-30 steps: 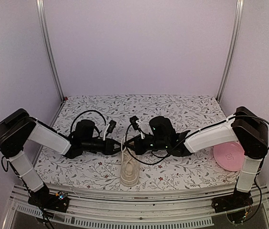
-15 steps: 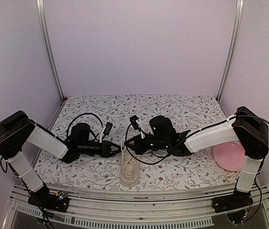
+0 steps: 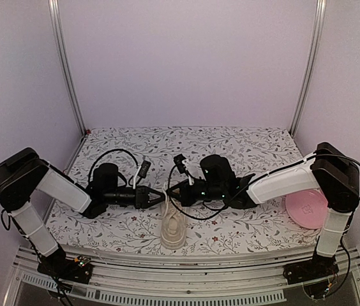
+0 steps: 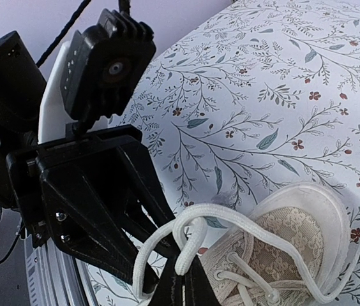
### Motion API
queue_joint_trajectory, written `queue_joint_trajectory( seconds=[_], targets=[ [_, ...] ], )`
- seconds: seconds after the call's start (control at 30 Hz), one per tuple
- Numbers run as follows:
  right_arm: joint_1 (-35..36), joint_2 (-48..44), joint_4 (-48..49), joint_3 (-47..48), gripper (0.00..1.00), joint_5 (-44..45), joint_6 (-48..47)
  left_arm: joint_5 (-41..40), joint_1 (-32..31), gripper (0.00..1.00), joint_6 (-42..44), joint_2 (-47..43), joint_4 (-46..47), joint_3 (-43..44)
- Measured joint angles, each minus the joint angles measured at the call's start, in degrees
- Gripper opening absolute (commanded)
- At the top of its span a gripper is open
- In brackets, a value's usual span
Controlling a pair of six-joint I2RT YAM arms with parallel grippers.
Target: Tie the shoes
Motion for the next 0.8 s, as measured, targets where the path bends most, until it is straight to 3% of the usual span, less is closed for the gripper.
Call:
queue_joint_trajectory(
  seconds=[0.8],
  targets=[
    [0.0, 0.0, 0.0, 0.0, 0.02, -1.1, 0.0, 4.9, 0.0, 0.27, -0.9, 5.0, 1.2, 2.2]
  ],
)
